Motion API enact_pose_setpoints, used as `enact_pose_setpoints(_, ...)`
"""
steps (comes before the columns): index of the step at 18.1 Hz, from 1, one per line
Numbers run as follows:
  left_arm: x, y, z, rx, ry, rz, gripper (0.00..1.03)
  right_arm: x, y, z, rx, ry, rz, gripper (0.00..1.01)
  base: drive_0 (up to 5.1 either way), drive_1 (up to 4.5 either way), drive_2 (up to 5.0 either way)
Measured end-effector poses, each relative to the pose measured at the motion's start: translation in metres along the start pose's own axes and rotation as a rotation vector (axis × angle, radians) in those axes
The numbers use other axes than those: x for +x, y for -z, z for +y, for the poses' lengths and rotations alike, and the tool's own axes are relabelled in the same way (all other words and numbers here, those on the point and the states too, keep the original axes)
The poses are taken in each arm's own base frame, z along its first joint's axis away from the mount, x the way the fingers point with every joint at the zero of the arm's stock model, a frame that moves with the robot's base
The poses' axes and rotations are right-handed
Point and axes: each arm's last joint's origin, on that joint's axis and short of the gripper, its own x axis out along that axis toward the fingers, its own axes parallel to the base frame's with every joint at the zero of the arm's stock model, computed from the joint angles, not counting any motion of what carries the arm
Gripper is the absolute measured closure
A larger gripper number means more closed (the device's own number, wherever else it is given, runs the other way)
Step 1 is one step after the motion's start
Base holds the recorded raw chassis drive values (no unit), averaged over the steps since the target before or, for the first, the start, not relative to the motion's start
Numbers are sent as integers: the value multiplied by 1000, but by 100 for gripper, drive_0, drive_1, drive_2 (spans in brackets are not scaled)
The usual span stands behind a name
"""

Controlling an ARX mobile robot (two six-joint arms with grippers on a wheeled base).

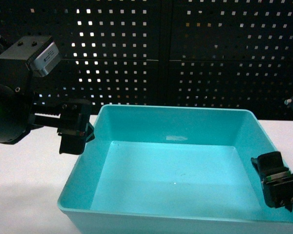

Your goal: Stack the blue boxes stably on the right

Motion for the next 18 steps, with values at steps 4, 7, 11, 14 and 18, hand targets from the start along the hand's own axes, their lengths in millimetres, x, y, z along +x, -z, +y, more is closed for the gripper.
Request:
enact_pose_setpoints(4, 11, 10, -1, -44, -9, 26, 5, 5, 8, 8, -15, -5, 6, 3, 0, 0, 0)
enact_pose_setpoints(7, 24, 16, -8, -49, -3, 69, 5, 19, 20, 1, 4, 21, 41, 3, 0, 0, 0)
enact_pose_setpoints(11, 40, 13, -20, -66, -6, 97, 5, 37, 25, -13, 60, 41, 72, 3, 0, 0, 0)
enact_pose_setpoints(14, 44, 17, -23, -89, -16, 110, 5, 38, 25, -14, 84, 43, 70, 3, 0, 0, 0)
enact_pose_setpoints(18, 44, 23, -23, -103, -24, 120, 5, 38, 26, -14, 93, 52, 66, 17, 0, 0, 0)
